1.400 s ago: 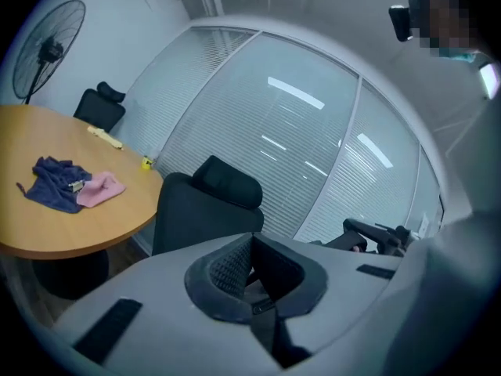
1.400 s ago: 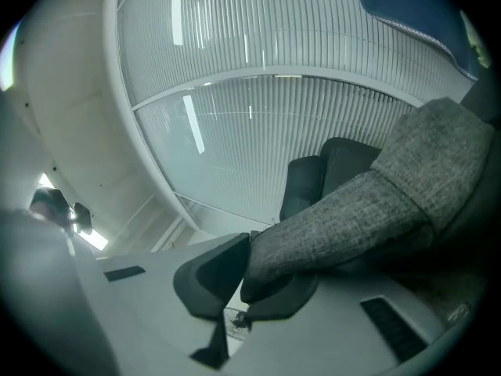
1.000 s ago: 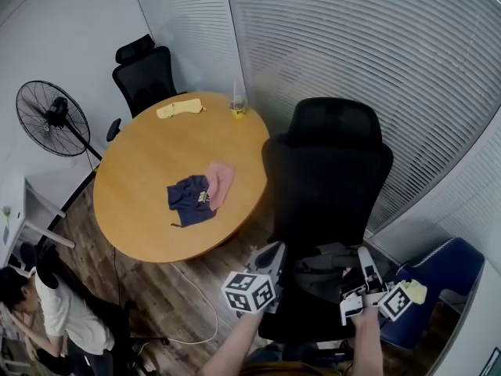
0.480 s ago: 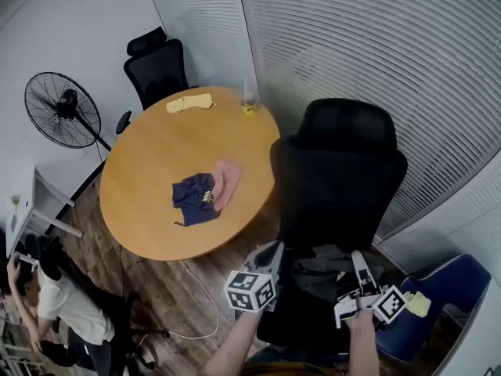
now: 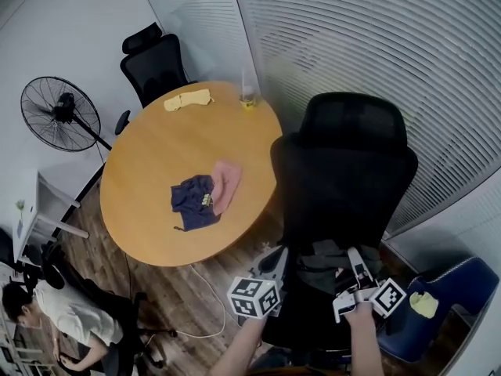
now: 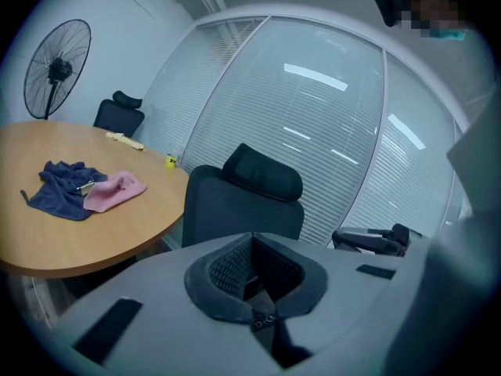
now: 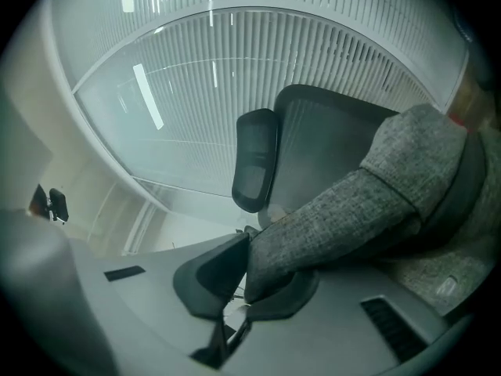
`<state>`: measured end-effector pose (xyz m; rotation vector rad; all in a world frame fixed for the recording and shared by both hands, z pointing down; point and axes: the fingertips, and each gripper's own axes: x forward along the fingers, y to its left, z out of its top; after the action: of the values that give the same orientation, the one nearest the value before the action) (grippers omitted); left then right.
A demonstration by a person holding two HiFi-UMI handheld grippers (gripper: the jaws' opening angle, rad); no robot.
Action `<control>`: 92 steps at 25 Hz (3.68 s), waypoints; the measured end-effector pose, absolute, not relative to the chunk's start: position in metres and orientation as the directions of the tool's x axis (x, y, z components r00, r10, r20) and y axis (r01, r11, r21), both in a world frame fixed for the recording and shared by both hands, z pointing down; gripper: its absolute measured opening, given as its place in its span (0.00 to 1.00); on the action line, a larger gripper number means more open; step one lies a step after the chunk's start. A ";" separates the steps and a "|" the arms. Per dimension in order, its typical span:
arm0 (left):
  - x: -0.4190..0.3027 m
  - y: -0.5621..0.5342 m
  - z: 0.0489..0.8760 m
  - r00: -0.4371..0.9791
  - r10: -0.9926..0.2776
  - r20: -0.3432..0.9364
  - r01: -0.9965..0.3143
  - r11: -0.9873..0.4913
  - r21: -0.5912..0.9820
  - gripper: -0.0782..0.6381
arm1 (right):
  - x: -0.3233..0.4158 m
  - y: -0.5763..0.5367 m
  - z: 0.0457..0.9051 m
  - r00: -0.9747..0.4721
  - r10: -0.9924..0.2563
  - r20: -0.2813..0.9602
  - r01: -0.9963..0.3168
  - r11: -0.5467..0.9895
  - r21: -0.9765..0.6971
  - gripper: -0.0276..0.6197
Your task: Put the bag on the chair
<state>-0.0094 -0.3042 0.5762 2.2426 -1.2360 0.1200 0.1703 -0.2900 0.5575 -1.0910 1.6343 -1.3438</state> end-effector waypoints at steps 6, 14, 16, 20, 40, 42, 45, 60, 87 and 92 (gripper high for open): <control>-0.015 -0.305 0.592 0.549 -0.749 0.371 -0.812 -0.371 0.452 0.14 | 0.168 -0.314 0.566 -0.391 -0.920 -0.027 -0.177 0.104 -0.979 0.05; -0.014 -0.312 0.610 0.550 -0.738 0.391 -0.806 -0.348 0.478 0.14 | 0.172 -0.336 0.576 -0.396 -0.917 -0.033 -0.191 0.118 -0.975 0.05; -0.012 -0.314 0.610 0.553 -0.739 0.384 -0.797 -0.336 0.502 0.14 | 0.173 -0.342 0.579 -0.398 -0.917 -0.024 -0.206 0.115 -0.972 0.06; -0.005 -0.317 0.610 0.571 -0.728 0.379 -0.785 -0.350 0.511 0.14 | 0.178 -0.348 0.586 -0.392 -0.920 -0.005 -0.239 0.107 -0.965 0.07; -0.008 -0.315 0.608 0.557 -0.736 0.384 -0.796 -0.342 0.499 0.14 | 0.185 -0.331 0.606 -0.366 -0.929 0.059 -0.230 0.029 -0.973 0.25; -0.010 -0.315 0.609 0.554 -0.739 0.382 -0.797 -0.338 0.501 0.14 | 0.182 -0.330 0.605 -0.367 -0.929 0.056 -0.231 0.032 -0.972 0.24; -0.012 -0.312 0.609 0.553 -0.741 0.381 -0.796 -0.332 0.506 0.14 | 0.180 -0.321 0.607 -0.375 -0.924 0.071 -0.235 0.021 -0.972 0.24; -0.001 -0.309 0.570 0.584 -0.749 0.313 -0.772 -0.393 0.500 0.14 | 0.175 -0.290 0.568 -0.389 -0.919 0.063 -0.387 0.101 -0.917 0.18; 0.007 -0.265 0.460 0.671 -0.727 0.149 -0.700 -0.555 0.450 0.14 | 0.172 -0.211 0.452 -0.103 -0.980 0.171 -0.992 0.088 -0.090 0.05; 0.021 -0.257 0.442 0.717 -0.689 0.100 -0.650 -0.610 0.453 0.14 | 0.172 -0.204 0.440 -0.106 -0.985 0.138 -0.992 0.094 -0.086 0.05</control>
<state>0.0210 -0.2572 0.4423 2.4592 -1.0248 -0.1156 0.1715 -0.2045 0.4397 -2.1298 2.3562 -0.2500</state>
